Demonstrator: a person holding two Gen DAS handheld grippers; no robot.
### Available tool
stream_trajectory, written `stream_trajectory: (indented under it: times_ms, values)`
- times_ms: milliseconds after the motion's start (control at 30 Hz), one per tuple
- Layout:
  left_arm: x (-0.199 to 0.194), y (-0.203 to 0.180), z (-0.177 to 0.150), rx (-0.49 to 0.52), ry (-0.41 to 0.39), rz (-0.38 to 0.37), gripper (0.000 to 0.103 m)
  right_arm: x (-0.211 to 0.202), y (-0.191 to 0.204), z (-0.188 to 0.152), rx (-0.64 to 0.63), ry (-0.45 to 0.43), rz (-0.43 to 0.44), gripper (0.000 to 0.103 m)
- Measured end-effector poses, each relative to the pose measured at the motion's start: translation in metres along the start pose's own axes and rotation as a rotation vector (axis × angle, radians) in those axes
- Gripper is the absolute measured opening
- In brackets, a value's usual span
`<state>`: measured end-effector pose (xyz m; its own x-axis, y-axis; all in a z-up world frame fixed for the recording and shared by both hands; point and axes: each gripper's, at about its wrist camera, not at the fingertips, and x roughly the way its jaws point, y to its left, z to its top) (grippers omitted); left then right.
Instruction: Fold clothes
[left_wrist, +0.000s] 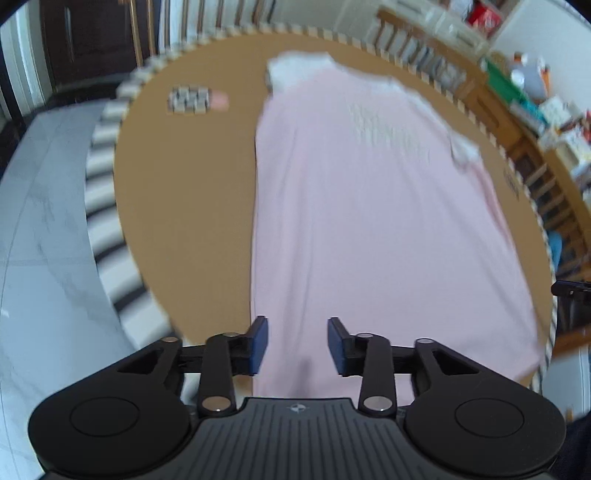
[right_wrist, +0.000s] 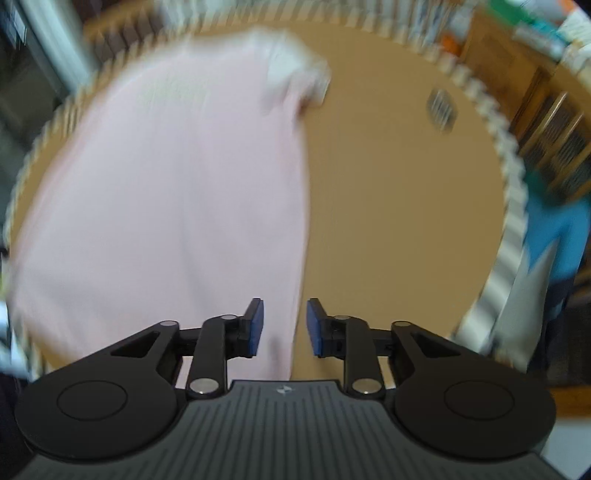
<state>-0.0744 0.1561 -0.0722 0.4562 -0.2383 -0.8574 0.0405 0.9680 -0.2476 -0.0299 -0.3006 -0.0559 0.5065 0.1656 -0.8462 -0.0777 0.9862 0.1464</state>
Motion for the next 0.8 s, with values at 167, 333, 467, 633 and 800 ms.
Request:
stream_trajectory:
  times_ms: [167, 333, 467, 633, 800]
  values:
    - [0.028, 0.002, 0.071, -0.092, -0.109, 0.077, 0.047, 0.032, -0.023, 0.084, 0.013, -0.24, 0.071, 0.043]
    - [0.075, -0.023, 0.119, -0.126, -0.143, 0.095, 0.047, 0.103, 0.034, 0.114, -0.453, -0.247, 0.028, 0.051]
    - [0.118, -0.068, 0.144, -0.036, -0.177, 0.056, 0.042, 0.16, 0.059, 0.139, -0.511, -0.142, -0.084, 0.05]
    - [0.163, -0.095, 0.163, 0.144, -0.109, 0.099, 0.005, 0.181, 0.024, 0.163, -0.279, 0.002, 0.027, 0.006]
    - [0.174, -0.075, 0.16, 0.132, -0.054, 0.048, 0.004, 0.149, -0.032, 0.201, -0.146, -0.036, -0.012, 0.006]
